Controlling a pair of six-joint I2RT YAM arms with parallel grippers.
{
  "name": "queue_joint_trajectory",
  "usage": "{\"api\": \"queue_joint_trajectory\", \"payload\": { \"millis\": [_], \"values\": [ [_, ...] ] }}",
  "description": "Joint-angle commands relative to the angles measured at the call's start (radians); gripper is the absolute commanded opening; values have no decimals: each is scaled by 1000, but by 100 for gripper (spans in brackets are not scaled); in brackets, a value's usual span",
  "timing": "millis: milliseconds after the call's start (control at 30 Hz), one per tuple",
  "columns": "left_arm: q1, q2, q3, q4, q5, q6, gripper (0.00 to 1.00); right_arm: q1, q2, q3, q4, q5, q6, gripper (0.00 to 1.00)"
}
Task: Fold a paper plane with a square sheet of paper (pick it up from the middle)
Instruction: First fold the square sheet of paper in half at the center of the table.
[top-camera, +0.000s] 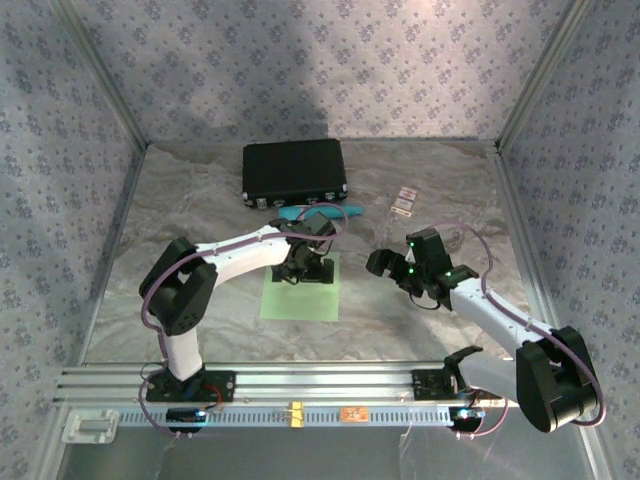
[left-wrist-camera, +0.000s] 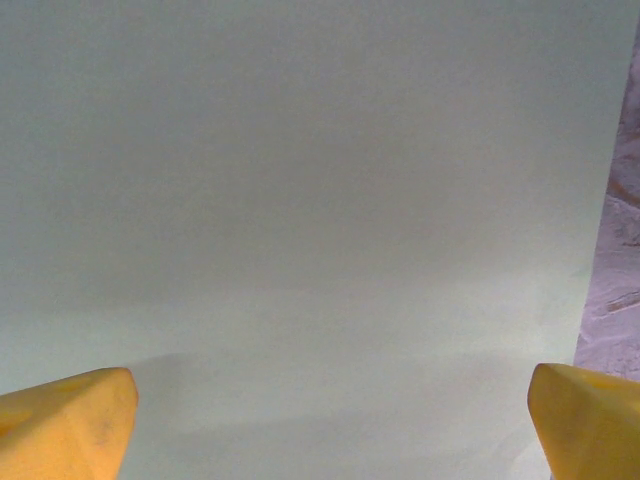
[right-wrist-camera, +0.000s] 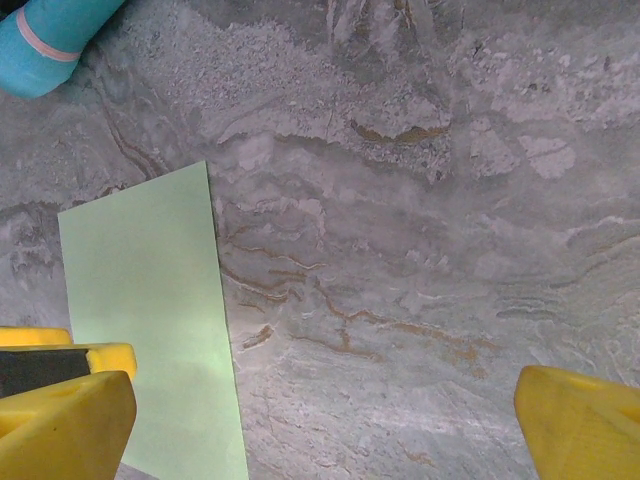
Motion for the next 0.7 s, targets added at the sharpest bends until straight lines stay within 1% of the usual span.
{"api": "queue_joint_trajectory", "payload": {
  "millis": [0,133,333,667],
  "values": [
    [10,5,-12,-32,-2,13,100,3,-3,18,-17,14,-1,99],
    [11,36,24,-64,-32,14,100,4,3,26,-20,12,0,99],
    [12,82,45,-96,-23,-6,100,5,1,33,-35,18,0,99],
    [8,90,39,-106,-26,-36,100,5,-3,25,-42,22,5,99]
  ]
}}
